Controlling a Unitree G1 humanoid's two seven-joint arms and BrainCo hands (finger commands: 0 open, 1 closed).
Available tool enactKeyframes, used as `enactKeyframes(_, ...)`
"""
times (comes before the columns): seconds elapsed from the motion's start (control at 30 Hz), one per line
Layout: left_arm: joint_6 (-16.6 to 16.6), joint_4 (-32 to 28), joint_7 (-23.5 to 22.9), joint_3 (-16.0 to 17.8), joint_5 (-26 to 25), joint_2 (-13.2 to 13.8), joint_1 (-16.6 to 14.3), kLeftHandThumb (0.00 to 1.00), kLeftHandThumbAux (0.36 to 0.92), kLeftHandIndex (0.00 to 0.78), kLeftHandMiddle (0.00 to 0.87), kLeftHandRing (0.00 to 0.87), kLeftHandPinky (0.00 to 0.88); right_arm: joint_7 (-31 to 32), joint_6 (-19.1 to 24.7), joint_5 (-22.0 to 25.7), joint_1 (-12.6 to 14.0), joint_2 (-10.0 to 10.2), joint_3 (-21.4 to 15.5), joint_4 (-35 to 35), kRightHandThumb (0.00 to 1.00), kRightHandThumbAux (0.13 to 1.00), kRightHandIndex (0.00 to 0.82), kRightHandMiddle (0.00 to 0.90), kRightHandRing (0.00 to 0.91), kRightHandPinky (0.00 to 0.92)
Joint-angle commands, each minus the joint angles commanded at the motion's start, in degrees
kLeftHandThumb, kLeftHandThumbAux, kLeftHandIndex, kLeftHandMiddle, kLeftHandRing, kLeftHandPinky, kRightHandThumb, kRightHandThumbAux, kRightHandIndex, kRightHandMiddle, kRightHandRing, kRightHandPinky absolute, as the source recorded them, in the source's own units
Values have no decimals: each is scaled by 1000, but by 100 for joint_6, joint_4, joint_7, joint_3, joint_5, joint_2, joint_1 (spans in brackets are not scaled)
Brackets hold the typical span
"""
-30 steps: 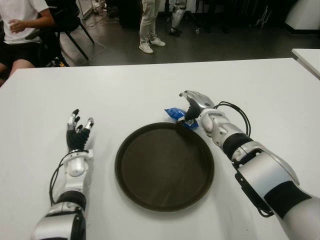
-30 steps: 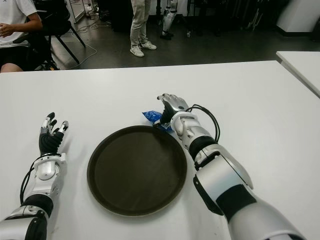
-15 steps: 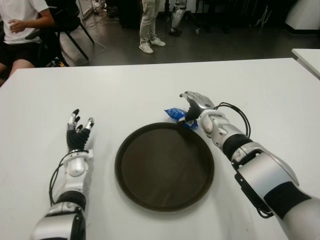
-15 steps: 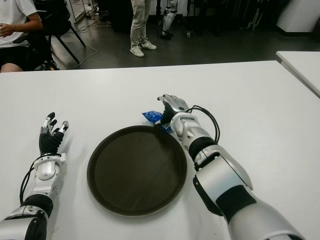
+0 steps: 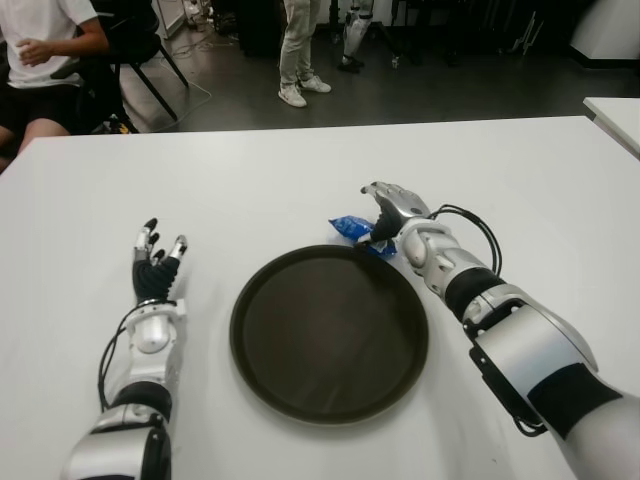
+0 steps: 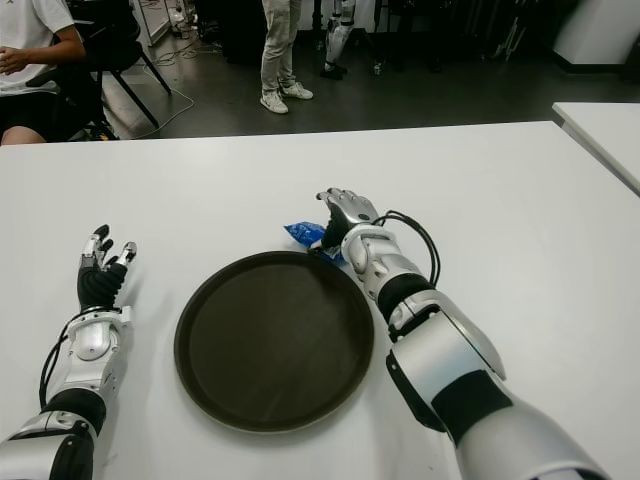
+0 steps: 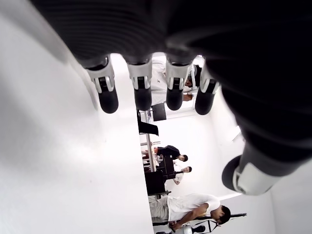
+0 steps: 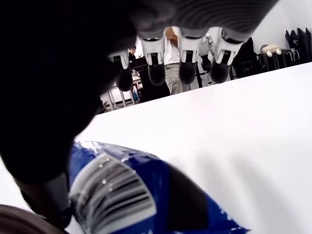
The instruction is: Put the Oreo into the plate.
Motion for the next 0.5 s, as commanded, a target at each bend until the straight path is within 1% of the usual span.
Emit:
enactKeyframes(0.3, -71, -31, -10, -15, 13, -21, 4, 327, 622, 0, 8, 0, 0, 42, 5, -31, -9, -23, 42, 4, 0, 733, 0, 0, 0, 0)
enactKeyframes(0.5, -80, -60, -64, -2, -19, -31, 13, 325, 621, 2, 7, 0, 0, 14, -7, -37, 4, -37, 56, 7, 0, 741, 0, 0, 0, 0)
